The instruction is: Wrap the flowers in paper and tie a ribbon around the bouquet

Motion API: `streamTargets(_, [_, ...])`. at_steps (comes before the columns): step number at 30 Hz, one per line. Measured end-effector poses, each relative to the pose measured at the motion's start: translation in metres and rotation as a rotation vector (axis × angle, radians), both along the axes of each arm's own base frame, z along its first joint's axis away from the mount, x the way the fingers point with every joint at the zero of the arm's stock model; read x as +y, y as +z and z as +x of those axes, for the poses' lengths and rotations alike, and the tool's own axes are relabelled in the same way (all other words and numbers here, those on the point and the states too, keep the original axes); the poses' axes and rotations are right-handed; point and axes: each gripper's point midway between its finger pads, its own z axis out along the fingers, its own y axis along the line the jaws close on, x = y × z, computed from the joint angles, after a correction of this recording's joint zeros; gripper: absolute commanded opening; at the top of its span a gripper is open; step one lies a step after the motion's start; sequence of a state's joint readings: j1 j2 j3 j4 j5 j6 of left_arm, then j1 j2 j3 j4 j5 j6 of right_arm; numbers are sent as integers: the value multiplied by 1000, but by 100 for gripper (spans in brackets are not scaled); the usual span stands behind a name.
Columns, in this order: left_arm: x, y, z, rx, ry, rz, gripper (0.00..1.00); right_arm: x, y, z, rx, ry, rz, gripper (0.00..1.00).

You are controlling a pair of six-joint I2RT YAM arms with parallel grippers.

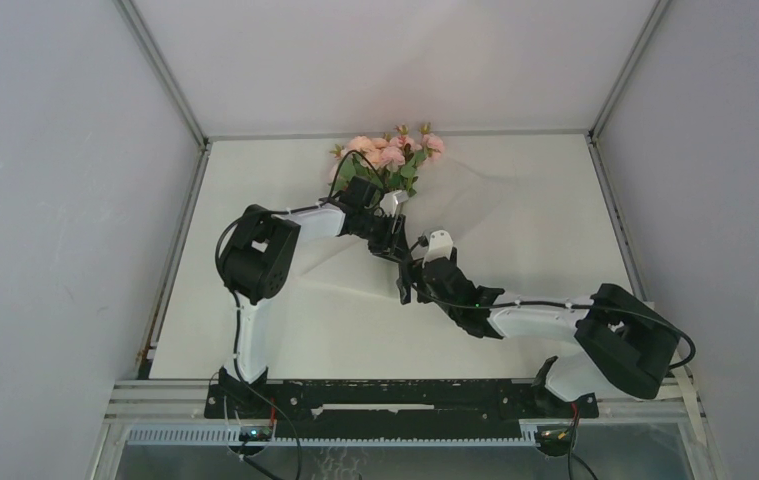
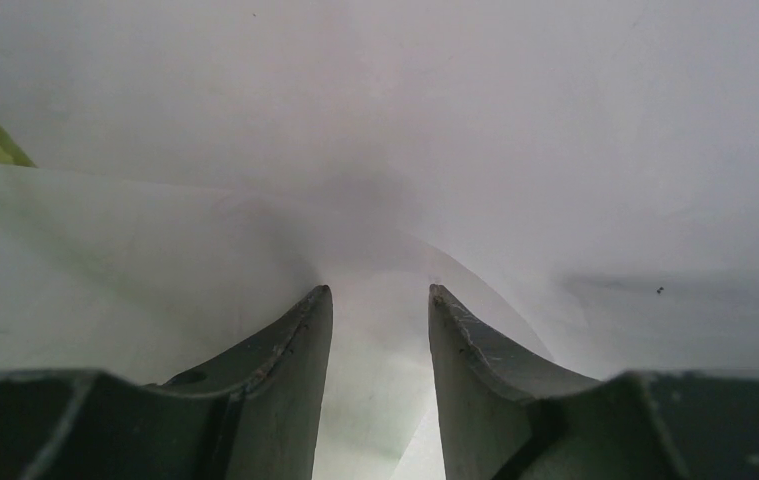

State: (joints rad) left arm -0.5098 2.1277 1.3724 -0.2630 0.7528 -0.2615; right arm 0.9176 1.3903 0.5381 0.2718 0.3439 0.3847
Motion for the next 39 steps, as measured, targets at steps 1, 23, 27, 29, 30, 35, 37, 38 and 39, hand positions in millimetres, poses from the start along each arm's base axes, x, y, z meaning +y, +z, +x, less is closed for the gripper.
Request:
streamTargets(1, [0, 0, 0, 1, 0, 0, 47, 0, 0, 1, -6, -11, -11, 85])
streamTargets(23, [2, 3, -2, 9, -5, 0, 55, 40, 4, 14, -125, 74, -276, 0])
streamTargets(27, [15, 11, -8, 19, -15, 26, 62, 39, -5, 11, -106, 86, -299, 0])
streamTargets(29, [25, 19, -9, 12, -22, 43, 64, 39, -8, 11, -100, 92, -303, 0])
streamTargets(30, [30, 25, -9, 3, -26, 51, 65, 39, -9, 10, -97, 94, -305, 0])
streamTargets(35, [64, 56, -5, -69, -24, 88, 70, 39, -12, 9, -89, 101, -310, 0])
streamTargets(37, [86, 64, 1, -96, -5, 110, 72, 39, -12, 9, -88, 103, -311, 0])
streamTargets(38, [99, 66, 5, -107, 13, 127, 72, 39, -12, 8, -88, 105, -310, 0])
streamTargets(39, [111, 64, 9, -116, 30, 144, 73, 39, -12, 8, -88, 106, -310, 0])
